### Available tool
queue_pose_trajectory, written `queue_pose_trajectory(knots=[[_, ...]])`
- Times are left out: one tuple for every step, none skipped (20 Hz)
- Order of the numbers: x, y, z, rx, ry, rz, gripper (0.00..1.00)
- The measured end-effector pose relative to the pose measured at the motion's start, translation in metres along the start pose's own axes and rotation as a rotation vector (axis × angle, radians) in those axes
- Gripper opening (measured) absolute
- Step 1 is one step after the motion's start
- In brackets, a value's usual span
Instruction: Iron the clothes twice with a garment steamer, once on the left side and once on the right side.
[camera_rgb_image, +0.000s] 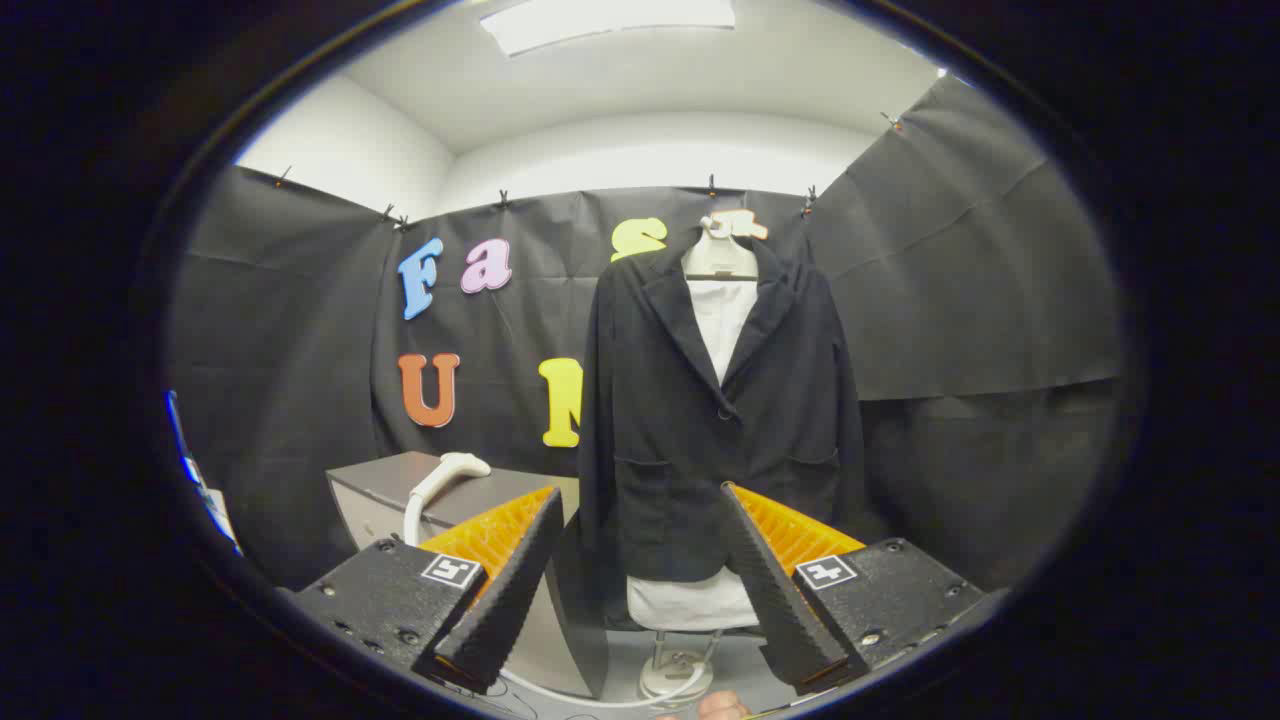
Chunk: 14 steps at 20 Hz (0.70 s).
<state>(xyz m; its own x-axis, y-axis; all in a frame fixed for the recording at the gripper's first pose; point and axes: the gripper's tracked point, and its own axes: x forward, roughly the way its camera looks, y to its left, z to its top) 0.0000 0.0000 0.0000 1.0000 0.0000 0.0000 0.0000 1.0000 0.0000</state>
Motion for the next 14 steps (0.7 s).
queue_pose_trajectory(knots=[[-0.001,-0.003,-0.001,0.004,0.003,0.001,0.99],[0.000,-0.006,-0.003,0.007,0.010,-0.001,0.99],[0.000,-0.007,-0.004,0.012,0.015,-0.001,0.99],[-0.001,-0.009,-0.004,0.017,0.018,-0.004,0.99],[-0.002,-0.011,-0.005,0.023,0.019,-0.004,0.99],[-0.001,-0.012,-0.005,0.026,0.023,-0.005,0.99],[-0.002,-0.013,-0.007,0.028,0.026,-0.005,0.99],[-0.002,-0.012,-0.008,0.026,0.031,-0.004,0.99],[-0.004,-0.013,-0.010,0.024,0.034,-0.004,0.99],[-0.006,-0.013,-0.009,0.021,0.033,-0.004,0.99],[-0.006,-0.015,-0.010,0.018,0.033,-0.006,0.99],[-0.008,-0.015,-0.010,0.017,0.035,-0.005,0.99],[-0.010,-0.015,-0.012,0.017,0.040,-0.004,0.99],[-0.011,-0.014,-0.011,0.017,0.039,0.001,0.99]])
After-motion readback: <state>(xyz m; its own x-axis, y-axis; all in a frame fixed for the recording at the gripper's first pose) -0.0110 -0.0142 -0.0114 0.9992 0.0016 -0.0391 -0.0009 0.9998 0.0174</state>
